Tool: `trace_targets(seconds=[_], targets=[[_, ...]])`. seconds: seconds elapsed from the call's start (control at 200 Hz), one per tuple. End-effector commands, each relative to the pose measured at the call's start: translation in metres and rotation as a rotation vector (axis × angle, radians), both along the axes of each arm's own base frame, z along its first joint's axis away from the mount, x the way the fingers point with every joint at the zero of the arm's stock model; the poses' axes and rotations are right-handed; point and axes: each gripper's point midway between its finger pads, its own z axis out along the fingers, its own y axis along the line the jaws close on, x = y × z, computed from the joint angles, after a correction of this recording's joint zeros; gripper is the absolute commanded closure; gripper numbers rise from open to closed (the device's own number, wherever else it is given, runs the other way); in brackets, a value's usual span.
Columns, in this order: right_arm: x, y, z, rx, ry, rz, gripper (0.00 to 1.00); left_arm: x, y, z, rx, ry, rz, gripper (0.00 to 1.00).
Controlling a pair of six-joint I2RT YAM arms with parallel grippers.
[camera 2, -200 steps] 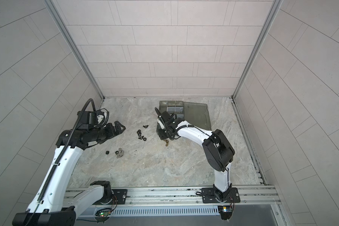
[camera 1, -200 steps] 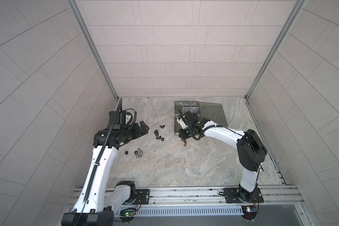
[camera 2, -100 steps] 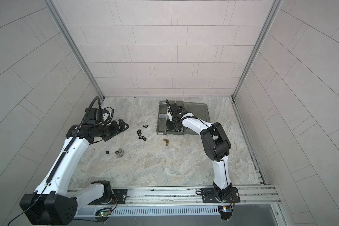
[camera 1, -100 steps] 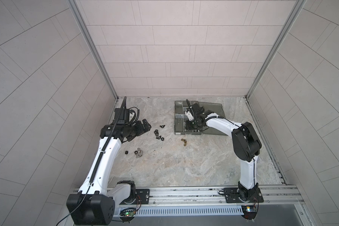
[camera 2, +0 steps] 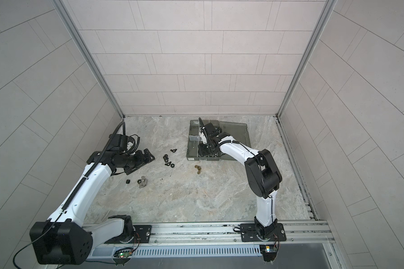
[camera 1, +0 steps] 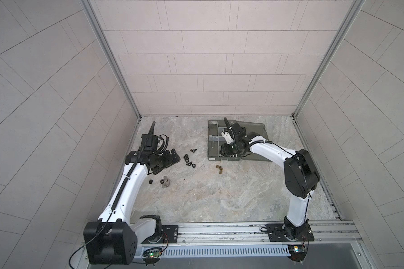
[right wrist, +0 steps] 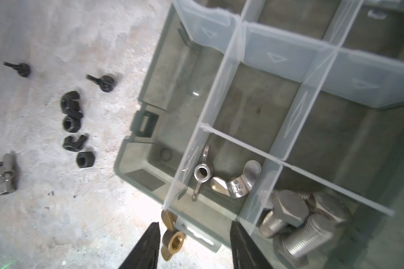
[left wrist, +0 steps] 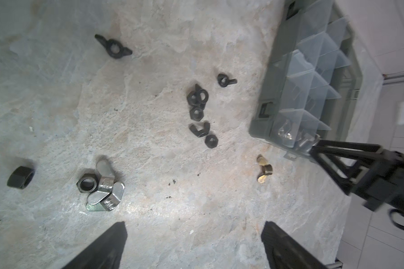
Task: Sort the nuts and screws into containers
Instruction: 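Drop the wing nut from the right gripper while the left approaches wing nuts, then lower the left gripper onto a silver wing nut and close on it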
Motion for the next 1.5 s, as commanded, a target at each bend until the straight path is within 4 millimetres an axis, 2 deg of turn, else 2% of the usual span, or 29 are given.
trace_targets(seconds=[0.0,0.015,0.105,0.21,0.26,0.53,0.761,0.996,1.181,1.496], targets=[[-0.016,0.002,0.034,0.021,-0.07,0.026,0.44,-0.022,0.018,-0.02,0.086,0.078,0.053,0.04],[-0.018,0.002,0.036,0.021,-0.074,0.029,0.42,-0.024,0.02,-0.023,0.095,0.084,0.06,0.04],[-0.036,0.001,0.043,0.021,-0.091,0.045,0.14,-0.032,0.029,-0.034,0.136,0.111,0.099,0.06],[-0.057,-0.001,0.046,0.05,-0.093,0.059,0.08,-0.032,0.032,-0.038,0.147,0.12,0.128,0.09],[-0.066,-0.003,0.046,0.062,-0.09,0.066,0.01,-0.032,0.034,-0.042,0.154,0.128,0.14,0.12],[-0.105,-0.015,0.036,0.115,-0.061,0.076,0.01,-0.036,0.034,-0.076,0.206,0.219,0.155,0.26],[-0.122,-0.022,0.04,0.145,-0.071,0.09,0.01,-0.035,0.035,-0.091,0.284,0.248,0.154,0.37],[-0.127,-0.029,0.045,0.147,-0.11,0.092,0.01,-0.035,0.026,-0.117,0.35,0.292,0.128,0.41],[-0.128,-0.034,0.046,0.154,-0.147,0.077,0.01,-0.029,0.037,-0.121,0.412,0.271,0.152,0.42],[-0.127,-0.034,0.046,0.148,-0.138,0.076,0.01,-0.013,0.038,-0.129,0.439,0.267,0.148,0.45]])
